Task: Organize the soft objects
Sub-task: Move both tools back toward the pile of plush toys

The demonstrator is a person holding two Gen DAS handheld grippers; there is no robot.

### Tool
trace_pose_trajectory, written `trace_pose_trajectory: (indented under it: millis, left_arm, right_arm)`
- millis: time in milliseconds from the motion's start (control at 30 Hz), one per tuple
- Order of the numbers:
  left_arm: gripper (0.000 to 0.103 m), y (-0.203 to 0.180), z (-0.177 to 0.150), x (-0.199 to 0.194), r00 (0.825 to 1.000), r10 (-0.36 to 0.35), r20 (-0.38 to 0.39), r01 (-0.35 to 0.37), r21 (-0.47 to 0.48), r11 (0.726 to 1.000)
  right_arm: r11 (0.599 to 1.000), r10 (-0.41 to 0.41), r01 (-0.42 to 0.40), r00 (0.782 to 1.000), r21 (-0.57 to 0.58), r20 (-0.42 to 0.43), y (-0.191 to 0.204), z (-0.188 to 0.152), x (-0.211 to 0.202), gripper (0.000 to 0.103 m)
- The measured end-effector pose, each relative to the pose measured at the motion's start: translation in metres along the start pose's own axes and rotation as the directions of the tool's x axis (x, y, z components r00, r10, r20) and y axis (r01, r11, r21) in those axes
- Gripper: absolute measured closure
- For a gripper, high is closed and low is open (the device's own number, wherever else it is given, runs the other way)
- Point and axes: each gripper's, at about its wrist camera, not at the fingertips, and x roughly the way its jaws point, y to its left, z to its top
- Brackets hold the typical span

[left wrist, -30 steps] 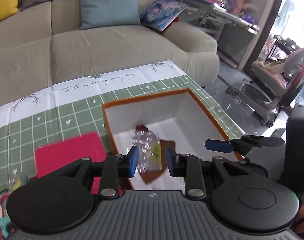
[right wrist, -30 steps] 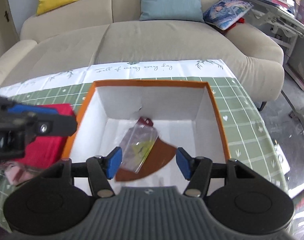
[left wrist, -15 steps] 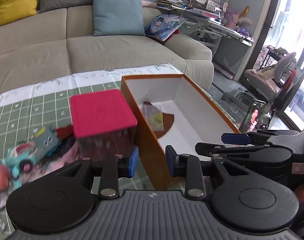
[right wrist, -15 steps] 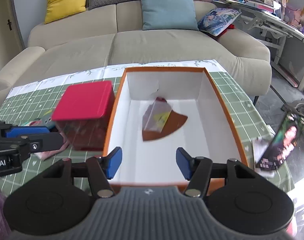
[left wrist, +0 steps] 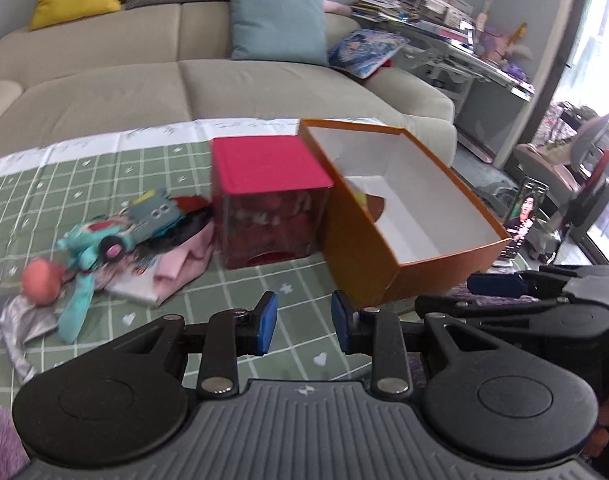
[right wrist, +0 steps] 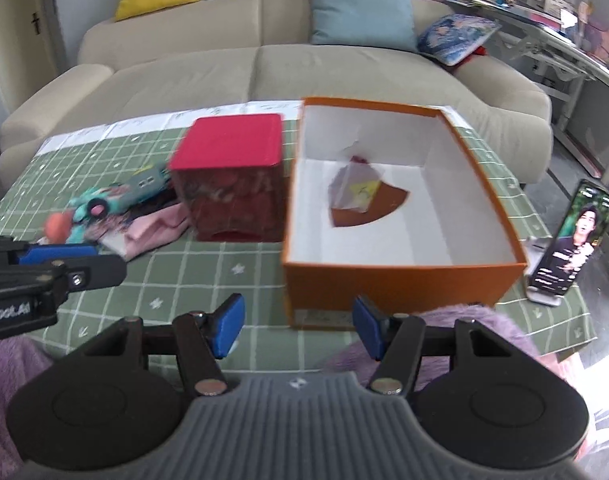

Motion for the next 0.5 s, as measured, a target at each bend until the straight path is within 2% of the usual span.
trace_pose_trajectory:
  millis: [500]
  left_arm:
    - [0.066, 0.075, -0.017, -0.018, 0.995, 0.098, 0.002, -0.097, -0.164, 0.982]
  right_arm:
    - [0.985, 0.146, -0.14, 0.988, -0.101, 0.047, 0.073, 0.014, 0.02, 0.042]
